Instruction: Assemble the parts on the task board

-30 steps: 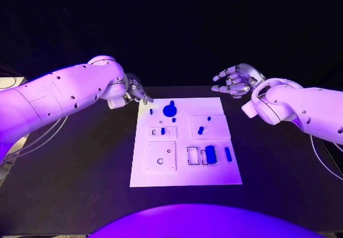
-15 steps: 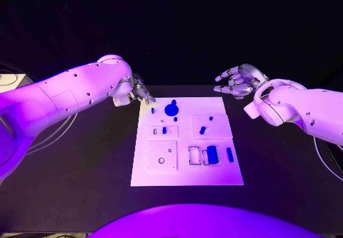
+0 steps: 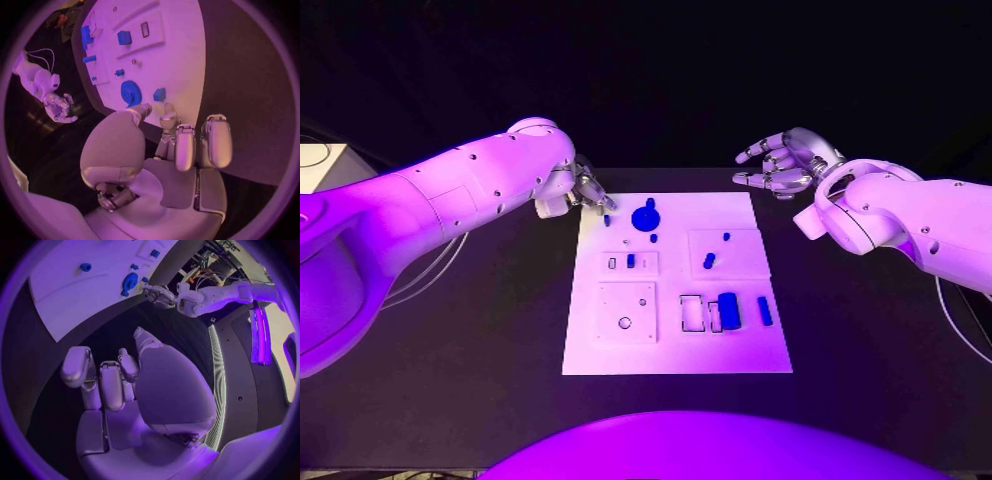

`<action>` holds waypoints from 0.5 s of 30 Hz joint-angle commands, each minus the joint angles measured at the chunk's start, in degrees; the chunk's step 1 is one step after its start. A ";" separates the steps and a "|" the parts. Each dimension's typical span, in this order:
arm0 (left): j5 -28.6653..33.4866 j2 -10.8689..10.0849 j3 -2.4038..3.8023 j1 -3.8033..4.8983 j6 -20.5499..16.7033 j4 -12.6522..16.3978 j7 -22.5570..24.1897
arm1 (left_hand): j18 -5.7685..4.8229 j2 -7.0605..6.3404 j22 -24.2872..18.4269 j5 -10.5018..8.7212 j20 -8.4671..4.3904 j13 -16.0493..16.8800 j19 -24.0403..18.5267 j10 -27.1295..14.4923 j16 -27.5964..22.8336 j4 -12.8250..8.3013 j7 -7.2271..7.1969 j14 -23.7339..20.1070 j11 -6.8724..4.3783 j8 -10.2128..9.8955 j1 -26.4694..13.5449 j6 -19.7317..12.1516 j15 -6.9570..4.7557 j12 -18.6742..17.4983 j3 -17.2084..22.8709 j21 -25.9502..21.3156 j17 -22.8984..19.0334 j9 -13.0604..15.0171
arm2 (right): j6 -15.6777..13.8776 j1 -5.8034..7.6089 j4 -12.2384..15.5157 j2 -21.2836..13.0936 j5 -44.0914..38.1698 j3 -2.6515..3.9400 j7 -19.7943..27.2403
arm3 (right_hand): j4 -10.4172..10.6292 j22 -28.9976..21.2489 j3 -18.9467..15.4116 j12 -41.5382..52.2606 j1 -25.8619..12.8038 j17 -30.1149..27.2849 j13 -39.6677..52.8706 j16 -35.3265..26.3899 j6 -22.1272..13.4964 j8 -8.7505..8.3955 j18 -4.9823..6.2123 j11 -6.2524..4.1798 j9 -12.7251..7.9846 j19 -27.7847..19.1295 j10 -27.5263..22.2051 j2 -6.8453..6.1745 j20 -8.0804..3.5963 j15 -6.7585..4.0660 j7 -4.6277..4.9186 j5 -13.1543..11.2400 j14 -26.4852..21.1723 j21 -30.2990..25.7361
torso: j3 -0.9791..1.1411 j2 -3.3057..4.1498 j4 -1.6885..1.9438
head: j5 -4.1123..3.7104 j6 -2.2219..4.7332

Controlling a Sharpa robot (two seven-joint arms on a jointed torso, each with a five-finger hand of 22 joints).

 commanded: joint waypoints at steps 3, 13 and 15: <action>0.04 0.61 -0.10 -0.26 1.66 -0.54 1.29 | 0.45 0.43 -0.05 -0.07 0.53 -0.05 0.05 -0.41 0.05 0.29 0.29 4.91 0.18 -0.29 -0.62 0.16 0.40 -0.11 -0.34 -0.29 12.27 -0.18 | 0.01 0.07 0.15 0.03 -0.22 0.02 0.77 | -0.05 -0.08 0.31 -0.38 -0.51 -0.05 -0.05 -0.32 -0.47 0.28 0.52 -0.01 0.09 -0.33 -0.37 -0.11 -0.04 0.38 -0.02 0.24 0.52 -0.12 | 0.03 0.50 -0.06 | -0.01 0.00; 0.09 0.52 -0.15 -0.37 1.56 -0.76 1.29 | 0.47 0.53 -0.14 -0.14 0.58 -0.09 -0.02 -0.47 0.04 0.31 0.31 4.90 0.20 -0.32 -0.97 0.27 0.43 -0.09 -0.54 -0.35 12.26 -0.28 | 0.05 0.09 0.07 0.03 -0.23 0.02 0.78 | -0.05 -0.08 0.31 -0.38 -0.51 -0.05 -0.05 -0.32 -0.47 0.28 0.52 -0.01 0.09 -0.33 -0.37 -0.11 -0.04 0.38 -0.02 0.24 0.52 -0.12 | -0.02 0.52 -0.02 | 0.06 0.00; 0.10 0.44 -0.15 -0.37 1.56 -0.69 1.24 | 0.47 0.70 -0.11 -0.13 0.60 -0.04 -0.01 -0.44 0.06 0.30 0.27 4.91 0.19 -0.27 -1.12 0.43 0.44 -0.02 -0.60 -0.34 12.28 -0.32 | 0.05 0.09 0.05 0.03 -0.23 0.02 0.79 | -0.05 -0.08 0.31 -0.38 -0.51 -0.05 -0.05 -0.32 -0.47 0.28 0.52 -0.01 0.09 -0.33 -0.37 -0.11 -0.04 0.38 -0.02 0.24 0.52 -0.12 | -0.02 0.48 -0.04 | 0.09 0.00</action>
